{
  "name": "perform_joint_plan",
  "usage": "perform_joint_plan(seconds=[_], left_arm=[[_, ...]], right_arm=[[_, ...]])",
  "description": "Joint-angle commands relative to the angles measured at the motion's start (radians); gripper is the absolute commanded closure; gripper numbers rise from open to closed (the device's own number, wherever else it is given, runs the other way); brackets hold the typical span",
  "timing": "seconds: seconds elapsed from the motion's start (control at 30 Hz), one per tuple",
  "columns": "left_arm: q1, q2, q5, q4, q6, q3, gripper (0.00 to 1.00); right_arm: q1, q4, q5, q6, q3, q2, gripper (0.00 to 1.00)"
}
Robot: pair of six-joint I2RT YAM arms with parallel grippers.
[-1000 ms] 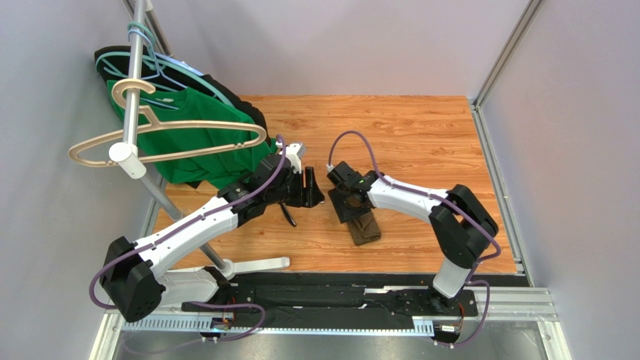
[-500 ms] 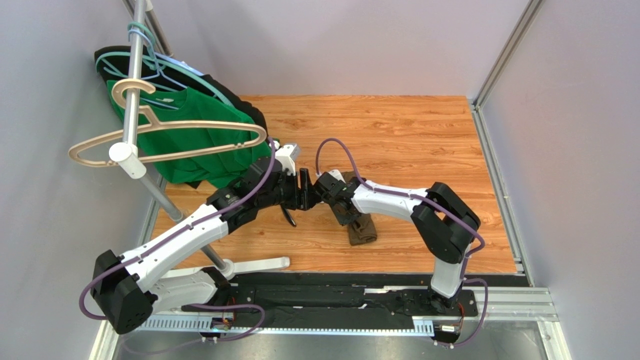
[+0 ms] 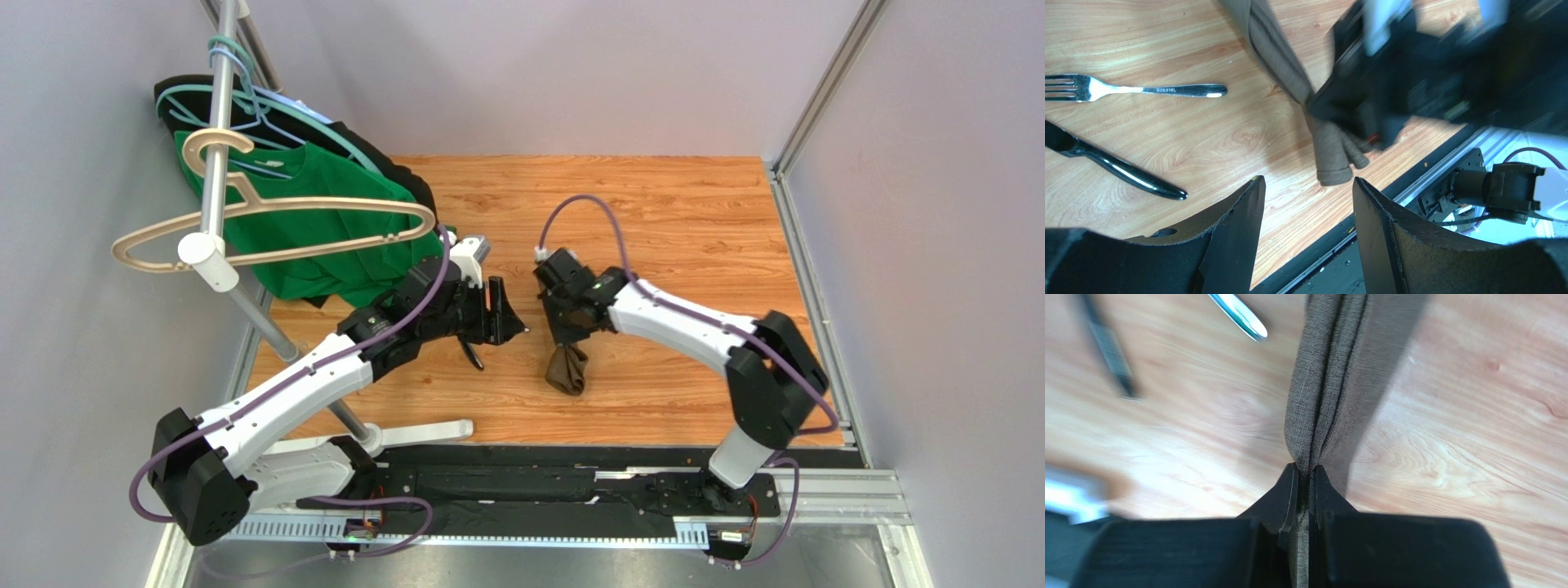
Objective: Fold the napkin into a case and place the utensils inside
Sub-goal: Turn over the 2/3 rectangle folded napkin from the folded napkin.
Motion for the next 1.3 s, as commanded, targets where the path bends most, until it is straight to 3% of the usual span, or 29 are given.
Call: perform_joint_plan(seconds=[0.0, 0.07, 0.2, 0.4, 0.8, 1.1, 1.27], left_arm=[[0.000, -0.019, -0.004, -0.017, 0.013, 0.029, 0.37], [0.000, -0.010, 0.000, -0.015, 0.013, 0.032, 0.37], [0.000, 0.016, 0.014, -0.009, 0.013, 0.047, 0.37], [-0.002, 0.050, 0.026, 0.000, 0.016, 0.060, 0.37], [0.000, 0.116, 0.057, 0.046, 0.013, 0.063, 0.38], [-0.005, 0.249, 0.083, 0.112, 0.022, 0.090, 0.40], [-0.014, 0.355, 0.097, 0.152, 0.033, 0.132, 0.40]], right_arm=[[-0.142, 0.124, -0.324, 0.081, 0.024, -0.107, 1.00], [-0.182, 0.173, -0.463, 0.109, -0.001, -0.112, 1.00], [-0.285, 0.462, -0.765, 0.216, -0.135, -0.090, 1.00], [-0.347, 0.815, -0.947, 0.414, -0.297, -0.001, 1.00], [-0.482, 1.219, -1.048, 0.571, -0.576, 0.040, 1.00], [-0.643, 1.310, -1.056, 0.583, -0.738, 0.022, 1.00], [-0.701, 1.226, -1.051, 0.500, -0.772, 0.005, 0.95]])
